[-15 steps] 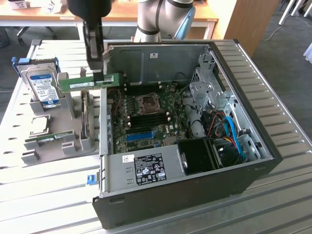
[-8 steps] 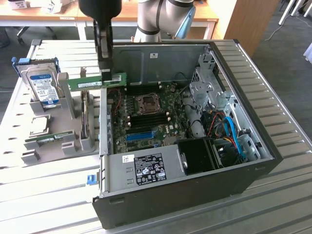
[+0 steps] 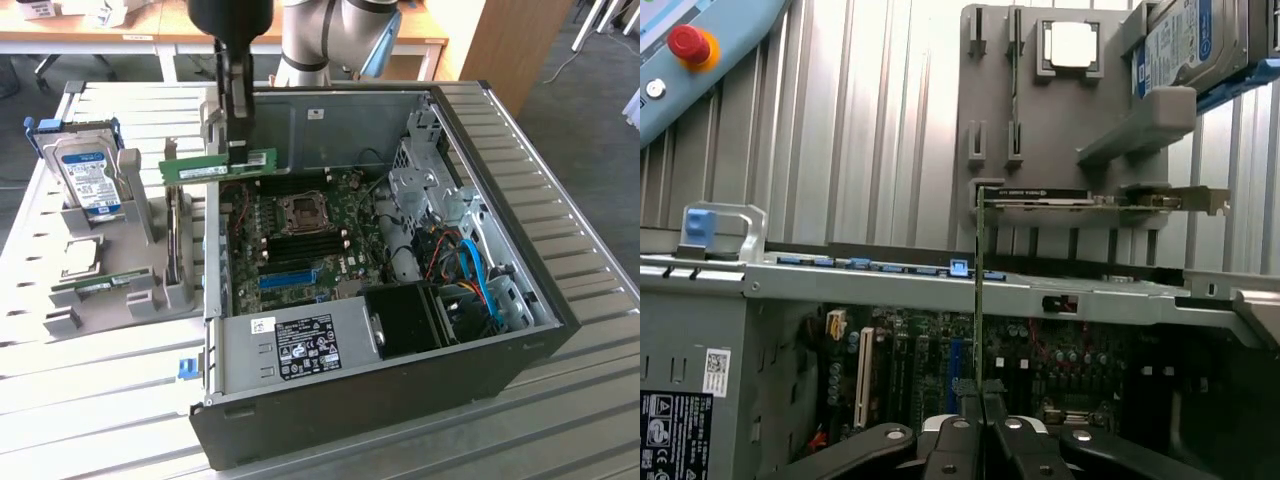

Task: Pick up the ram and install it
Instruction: 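Pick up the ram and move it above insertion slot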

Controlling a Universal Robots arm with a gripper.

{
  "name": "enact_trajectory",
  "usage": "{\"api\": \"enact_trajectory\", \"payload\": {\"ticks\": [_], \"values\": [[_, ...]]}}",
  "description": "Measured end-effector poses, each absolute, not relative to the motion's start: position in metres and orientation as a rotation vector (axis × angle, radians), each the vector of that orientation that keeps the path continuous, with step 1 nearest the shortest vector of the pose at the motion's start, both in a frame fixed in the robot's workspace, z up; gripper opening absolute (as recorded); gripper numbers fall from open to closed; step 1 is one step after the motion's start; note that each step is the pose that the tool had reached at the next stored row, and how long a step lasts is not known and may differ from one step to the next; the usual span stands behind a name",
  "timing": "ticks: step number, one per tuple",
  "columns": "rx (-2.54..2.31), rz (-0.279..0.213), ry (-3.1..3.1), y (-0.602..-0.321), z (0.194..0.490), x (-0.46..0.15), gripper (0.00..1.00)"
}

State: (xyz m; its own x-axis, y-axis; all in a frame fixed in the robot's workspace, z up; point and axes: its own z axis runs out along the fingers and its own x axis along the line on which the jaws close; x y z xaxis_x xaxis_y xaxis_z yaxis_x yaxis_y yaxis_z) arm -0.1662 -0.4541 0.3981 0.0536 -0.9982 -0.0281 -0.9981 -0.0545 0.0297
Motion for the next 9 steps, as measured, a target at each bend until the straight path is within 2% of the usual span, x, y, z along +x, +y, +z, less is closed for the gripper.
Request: {"api": "enact_trajectory", "payload": {"ticks": [9], "values": [[2.279,-0.064,-2.158,-0.454,0.398,-0.143,0.12]]}}
